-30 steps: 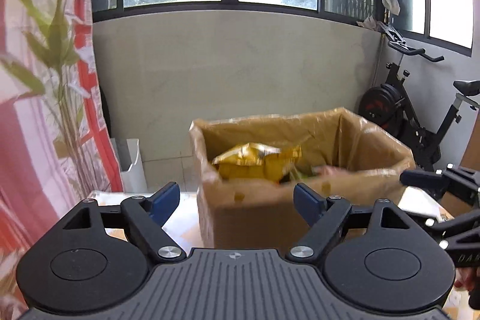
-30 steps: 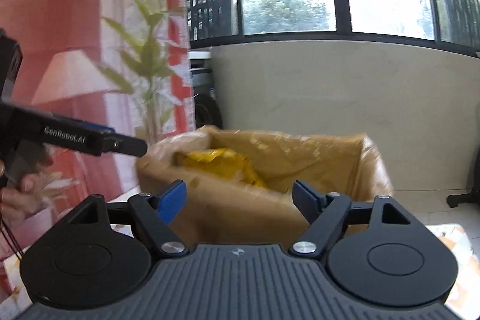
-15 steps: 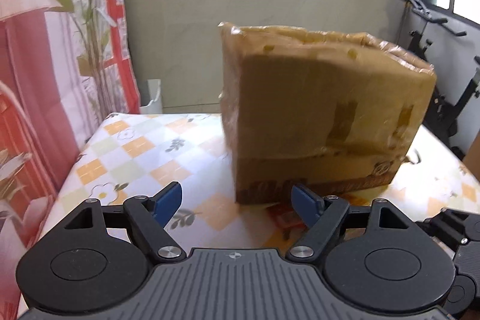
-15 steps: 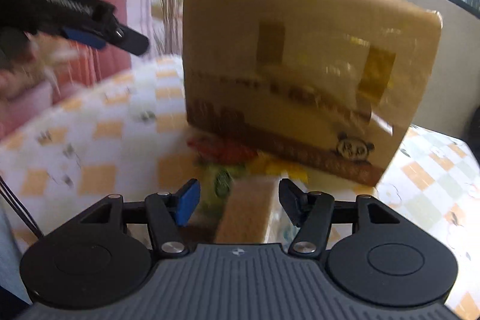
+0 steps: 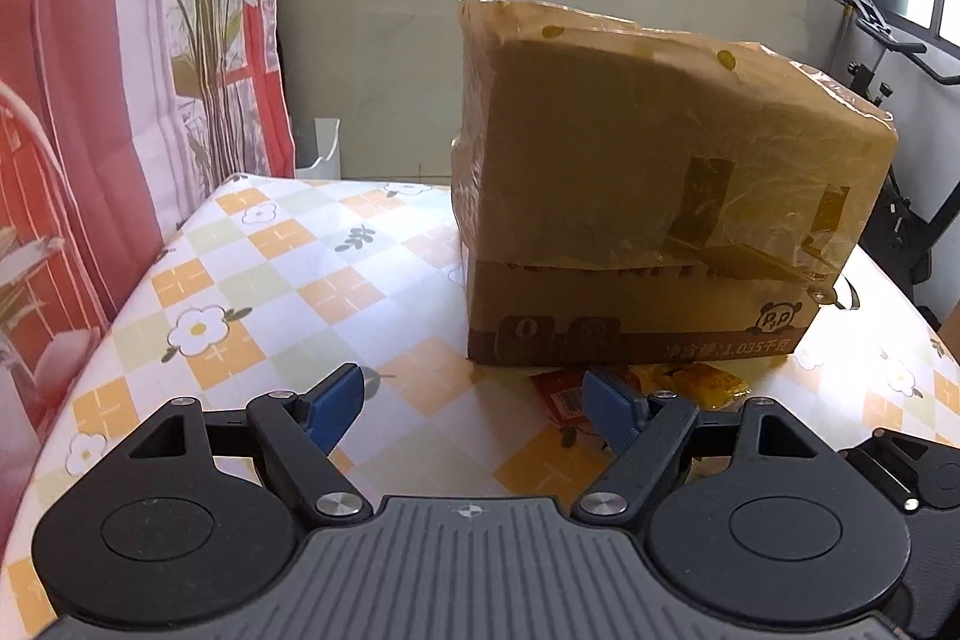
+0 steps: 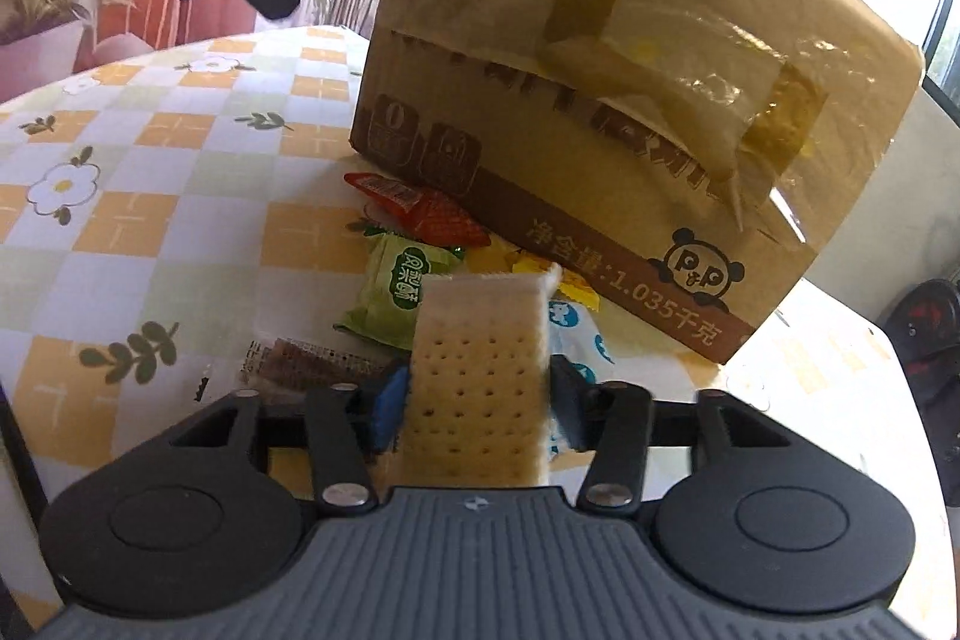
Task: Organize snacks
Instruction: 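Return to the pile and grasp the cracker packet with the right tool, then grasp the red sausage packet with the left tool while the right tool holds the crackers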
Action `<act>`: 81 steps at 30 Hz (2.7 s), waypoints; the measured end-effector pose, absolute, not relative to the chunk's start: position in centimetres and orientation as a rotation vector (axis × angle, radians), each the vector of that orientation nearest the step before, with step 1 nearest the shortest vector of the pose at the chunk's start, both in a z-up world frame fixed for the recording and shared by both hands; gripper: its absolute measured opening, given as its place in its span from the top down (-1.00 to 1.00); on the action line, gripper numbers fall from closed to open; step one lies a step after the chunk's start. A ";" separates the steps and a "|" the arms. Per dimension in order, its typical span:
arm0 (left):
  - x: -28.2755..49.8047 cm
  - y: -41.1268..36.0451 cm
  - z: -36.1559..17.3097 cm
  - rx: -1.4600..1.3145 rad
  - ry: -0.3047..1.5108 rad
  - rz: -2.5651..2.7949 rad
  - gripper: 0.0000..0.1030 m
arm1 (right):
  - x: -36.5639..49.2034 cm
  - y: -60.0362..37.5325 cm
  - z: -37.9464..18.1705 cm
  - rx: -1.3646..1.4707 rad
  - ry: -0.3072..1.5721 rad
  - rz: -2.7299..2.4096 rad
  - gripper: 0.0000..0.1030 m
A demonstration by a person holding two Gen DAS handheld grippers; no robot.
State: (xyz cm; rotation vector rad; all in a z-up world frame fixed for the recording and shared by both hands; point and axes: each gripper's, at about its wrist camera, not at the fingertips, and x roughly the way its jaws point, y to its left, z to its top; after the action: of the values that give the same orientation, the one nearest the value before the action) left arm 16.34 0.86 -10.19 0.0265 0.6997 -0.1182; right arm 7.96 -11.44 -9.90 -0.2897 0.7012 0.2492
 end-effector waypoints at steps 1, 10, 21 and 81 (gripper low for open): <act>16.3 0.8 -10.3 0.018 0.704 -0.119 -0.58 | 8.0 -11.9 -9.7 -0.258 0.703 0.267 0.05; 16.3 -0.7 -11.4 -0.026 0.727 -0.174 -0.58 | 8.1 -19.3 -7.2 0.022 0.576 0.266 0.05; 18.0 -2.9 -13.5 0.006 0.791 -0.194 -0.58 | 9.8 -23.7 -10.4 0.068 0.583 0.190 0.05; 16.7 -3.7 -16.7 -0.014 0.724 -0.199 0.75 | 10.3 -24.9 -11.8 0.139 0.641 0.252 0.05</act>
State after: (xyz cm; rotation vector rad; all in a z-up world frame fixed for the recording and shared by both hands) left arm 16.74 -3.68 -16.69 -0.0140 0.7244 -0.1990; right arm 10.27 -24.86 -11.77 0.1387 0.6411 0.2520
